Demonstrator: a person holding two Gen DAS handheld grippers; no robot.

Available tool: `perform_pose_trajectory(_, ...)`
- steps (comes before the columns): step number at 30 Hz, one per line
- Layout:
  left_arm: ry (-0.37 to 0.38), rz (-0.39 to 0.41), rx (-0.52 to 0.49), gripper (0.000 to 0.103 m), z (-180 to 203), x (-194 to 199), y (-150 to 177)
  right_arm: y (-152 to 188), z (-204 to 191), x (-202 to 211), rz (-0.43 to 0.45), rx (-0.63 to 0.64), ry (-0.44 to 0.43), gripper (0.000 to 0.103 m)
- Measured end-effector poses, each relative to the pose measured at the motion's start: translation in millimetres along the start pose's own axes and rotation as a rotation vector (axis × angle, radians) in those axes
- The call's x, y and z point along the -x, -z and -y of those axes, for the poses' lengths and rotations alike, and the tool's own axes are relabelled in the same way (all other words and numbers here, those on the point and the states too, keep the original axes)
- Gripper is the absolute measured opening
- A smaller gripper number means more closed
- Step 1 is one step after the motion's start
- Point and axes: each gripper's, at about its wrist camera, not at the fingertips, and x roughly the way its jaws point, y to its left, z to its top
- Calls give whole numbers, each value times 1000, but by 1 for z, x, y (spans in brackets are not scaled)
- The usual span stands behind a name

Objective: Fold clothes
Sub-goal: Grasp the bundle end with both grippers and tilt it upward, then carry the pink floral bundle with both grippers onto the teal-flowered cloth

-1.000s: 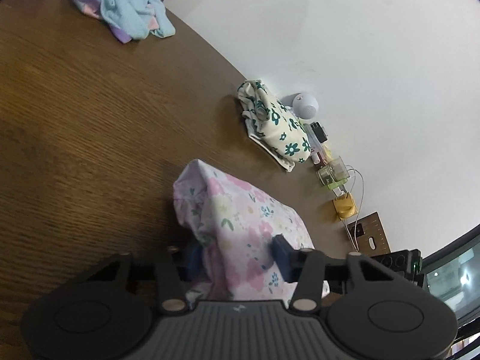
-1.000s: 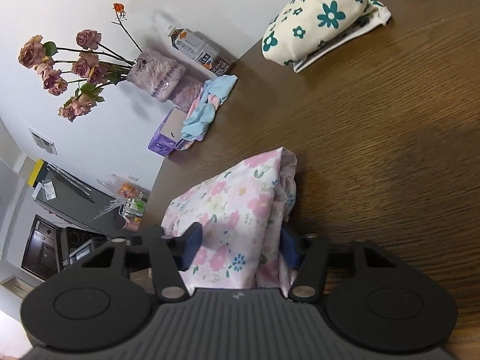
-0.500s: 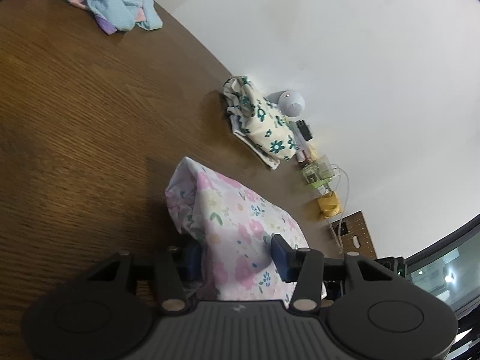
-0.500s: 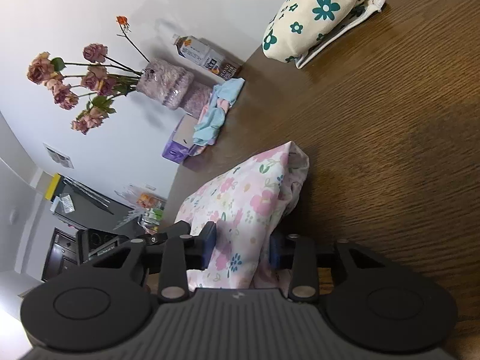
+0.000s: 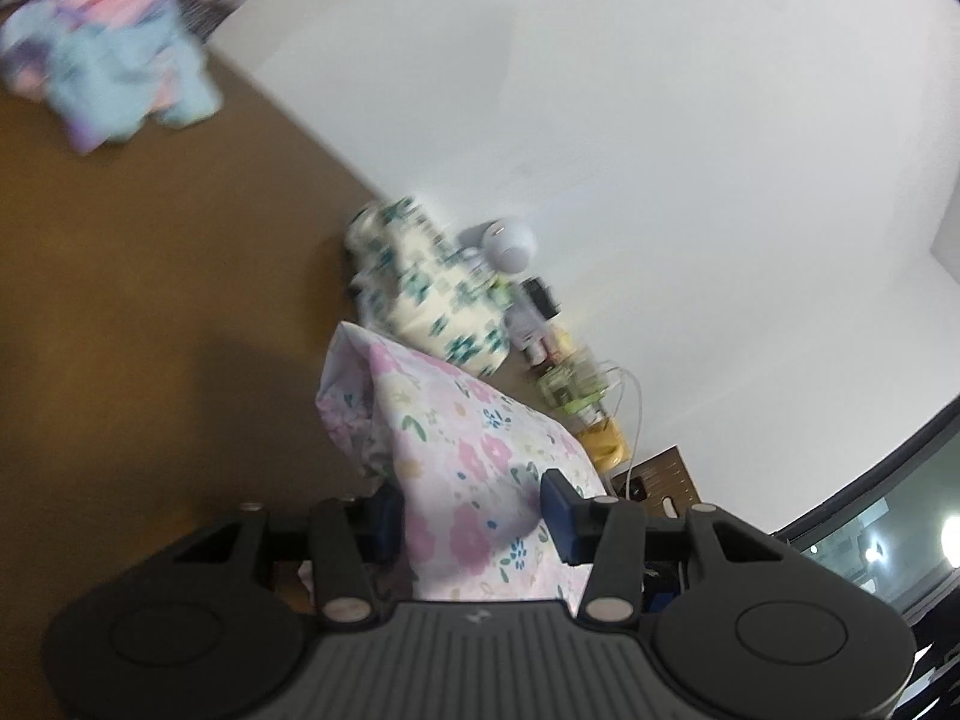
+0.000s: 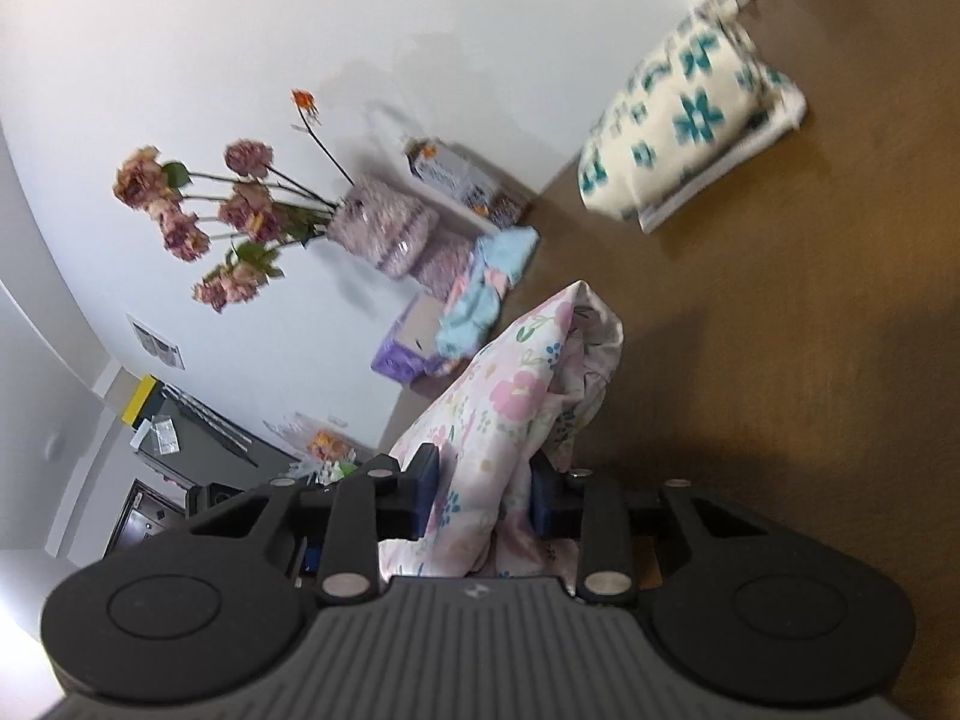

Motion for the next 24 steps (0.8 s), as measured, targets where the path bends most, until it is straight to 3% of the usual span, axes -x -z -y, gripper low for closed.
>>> perform_pose_trajectory(4,22,39,-47,44,26,-17,-33,-32,-8,7,43,32,-5,31)
perform_pose_trajectory(11,38,102,-83,44,53,-67,-106,-118,-17,5,124,74,-10,31)
perform_pose_trajectory(17,39,115,-28,44,32,-119,-146,-185,2,-14,173,74,-4,31)
perform_pose_trajectory(24,43,74,31,44,-6,-172,-149,-220,59,-41,186,-14,-9,31)
